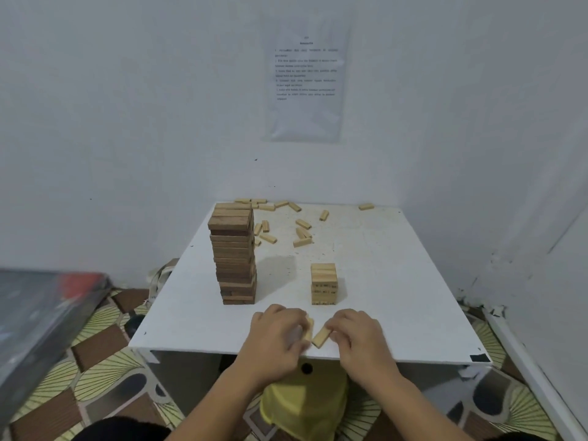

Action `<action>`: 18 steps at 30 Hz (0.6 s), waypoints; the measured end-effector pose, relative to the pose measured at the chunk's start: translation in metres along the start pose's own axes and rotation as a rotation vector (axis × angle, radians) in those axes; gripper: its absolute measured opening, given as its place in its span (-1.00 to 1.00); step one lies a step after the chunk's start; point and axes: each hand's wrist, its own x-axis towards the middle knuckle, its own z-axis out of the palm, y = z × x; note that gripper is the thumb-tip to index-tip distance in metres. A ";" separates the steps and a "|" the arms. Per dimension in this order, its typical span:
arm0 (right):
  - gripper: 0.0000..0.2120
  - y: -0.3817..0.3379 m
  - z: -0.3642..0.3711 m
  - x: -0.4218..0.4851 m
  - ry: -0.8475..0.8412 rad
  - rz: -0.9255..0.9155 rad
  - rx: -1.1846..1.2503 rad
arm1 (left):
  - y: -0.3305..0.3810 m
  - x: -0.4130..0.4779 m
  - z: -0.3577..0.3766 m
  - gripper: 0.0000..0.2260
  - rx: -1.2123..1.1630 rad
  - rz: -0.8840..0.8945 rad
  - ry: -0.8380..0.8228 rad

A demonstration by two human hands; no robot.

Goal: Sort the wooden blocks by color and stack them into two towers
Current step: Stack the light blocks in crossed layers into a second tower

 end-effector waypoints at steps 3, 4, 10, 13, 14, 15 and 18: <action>-0.85 -0.001 -0.006 0.002 0.023 0.083 0.088 | -0.009 0.003 0.004 -0.76 -0.056 0.025 -0.003; -0.86 -0.003 -0.011 0.002 0.037 0.121 0.104 | -0.012 0.003 0.007 -0.75 -0.069 0.020 -0.001; -0.72 0.003 -0.031 0.002 -0.086 0.351 0.084 | -0.025 0.006 0.009 -0.75 -0.170 -0.072 -0.057; -0.74 0.004 -0.032 0.007 -0.135 0.347 0.105 | -0.027 0.010 0.009 -0.74 -0.190 -0.083 -0.067; -0.70 0.004 -0.032 0.009 -0.145 0.335 0.120 | -0.028 0.011 0.009 -0.74 -0.190 -0.078 -0.069; -0.67 0.003 -0.032 0.010 -0.151 0.326 0.141 | -0.028 0.011 0.009 -0.73 -0.190 -0.075 -0.071; -0.62 0.000 -0.030 0.009 -0.101 0.328 0.207 | -0.027 0.011 0.009 -0.72 -0.203 -0.089 -0.074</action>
